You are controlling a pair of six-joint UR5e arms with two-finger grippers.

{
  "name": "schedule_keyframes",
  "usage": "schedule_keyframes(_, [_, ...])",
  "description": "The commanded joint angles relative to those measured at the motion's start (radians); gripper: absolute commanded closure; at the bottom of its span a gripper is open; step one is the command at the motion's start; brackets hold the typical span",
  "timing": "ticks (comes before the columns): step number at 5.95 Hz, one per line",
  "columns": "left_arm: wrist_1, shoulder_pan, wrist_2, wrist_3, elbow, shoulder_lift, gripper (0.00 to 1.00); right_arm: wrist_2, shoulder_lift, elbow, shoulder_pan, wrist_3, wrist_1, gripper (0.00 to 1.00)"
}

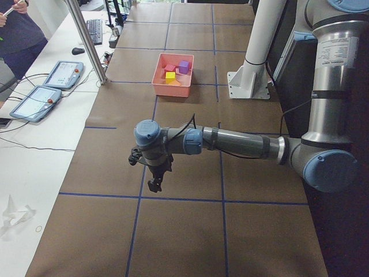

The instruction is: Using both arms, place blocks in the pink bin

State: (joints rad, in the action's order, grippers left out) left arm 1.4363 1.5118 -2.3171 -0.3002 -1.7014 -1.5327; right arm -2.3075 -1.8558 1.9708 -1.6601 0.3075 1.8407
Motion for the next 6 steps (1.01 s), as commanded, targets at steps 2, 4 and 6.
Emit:
schedule_keyframes(2, [-0.01,0.094,-0.008,0.006,-0.015,0.054,0.0,-0.006,0.01,0.0,0.008,-0.041,-0.003,0.0])
schedule_keyframes(4, [-0.005,0.094,-0.011,-0.002,-0.023,0.063,0.0,-0.007,0.01,0.0,0.008,-0.039,-0.003,0.0])
schedule_keyframes(6, [-0.005,0.093,-0.01,0.0,-0.021,0.063,0.0,-0.007,0.01,0.0,0.008,-0.039,-0.003,0.0])
